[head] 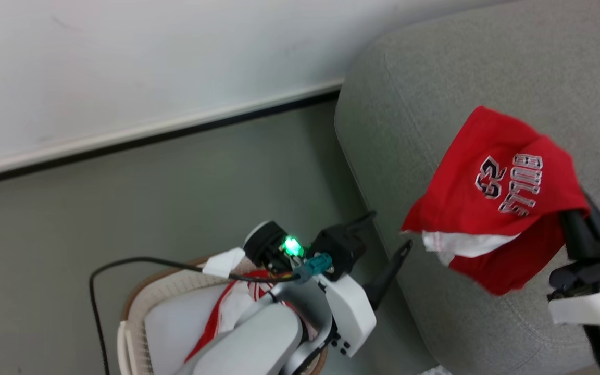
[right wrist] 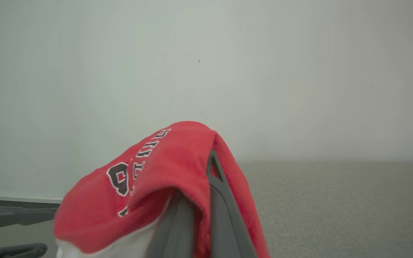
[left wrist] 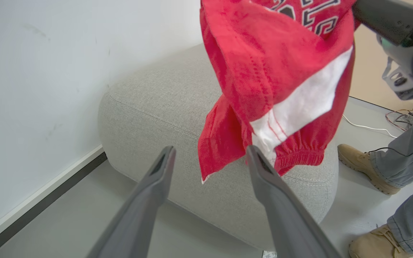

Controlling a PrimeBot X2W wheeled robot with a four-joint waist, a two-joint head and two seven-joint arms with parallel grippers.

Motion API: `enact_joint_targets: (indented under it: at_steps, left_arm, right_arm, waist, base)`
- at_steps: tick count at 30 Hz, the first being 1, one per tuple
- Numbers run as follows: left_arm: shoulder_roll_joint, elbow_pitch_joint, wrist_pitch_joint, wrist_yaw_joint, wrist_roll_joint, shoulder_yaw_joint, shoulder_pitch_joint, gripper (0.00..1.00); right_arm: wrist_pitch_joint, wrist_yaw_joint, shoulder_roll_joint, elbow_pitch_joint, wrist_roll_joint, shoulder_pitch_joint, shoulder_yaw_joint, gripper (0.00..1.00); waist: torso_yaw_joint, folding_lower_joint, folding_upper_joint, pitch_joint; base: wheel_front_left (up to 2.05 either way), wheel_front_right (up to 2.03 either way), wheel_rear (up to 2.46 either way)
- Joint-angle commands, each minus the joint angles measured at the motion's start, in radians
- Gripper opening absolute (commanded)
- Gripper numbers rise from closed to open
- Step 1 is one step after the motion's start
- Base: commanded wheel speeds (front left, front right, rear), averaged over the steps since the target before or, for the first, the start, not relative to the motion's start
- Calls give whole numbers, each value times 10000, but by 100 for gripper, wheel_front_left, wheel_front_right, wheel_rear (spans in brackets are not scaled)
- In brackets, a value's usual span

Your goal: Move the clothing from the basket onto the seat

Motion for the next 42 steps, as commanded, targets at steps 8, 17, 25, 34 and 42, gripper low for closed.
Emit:
enact_joint_targets:
  at_steps: [8, 17, 25, 34, 42]
  left_arm:
    - [202, 292, 101, -283, 573, 96, -1697, 100]
    - [-36, 498, 79, -456, 971, 252, -3798, 100]
    - [-381, 355, -166, -485, 940, 89, -5232, 100]
    - [-460, 625, -575, -196, 570, -277, -5287, 100]
    - [-157, 1059, -1093, -74, 389, -306, -4502, 100]
  right_arm:
    - [1, -25, -69, 617, -320, -1919, -1133, 0]
    - [2, -25, -1018, 3139, -700, -5364, -2443, 0]
    - [4, -25, -1963, 5674, -1818, -8262, -4029, 0]
    - [4, -25, -1131, 8143, -3205, -8140, -4433, 0]
    - [4, -25, -548, 7889, -3889, -6827, -4662, 100]
  waist:
    - [-27, -1, -1, 2208]
    - [805, -1, -1, 4014]
    - [1686, -1, -1, 5011]
    - [1998, -1, -1, 5257]
    - [1951, -1, -1, 4603]
  base:
    - [0, 0, 0]
    - [0, 0, 0]
    - [0, 0, 0]
    - [0, 0, 0]
    - [0, 0, 0]
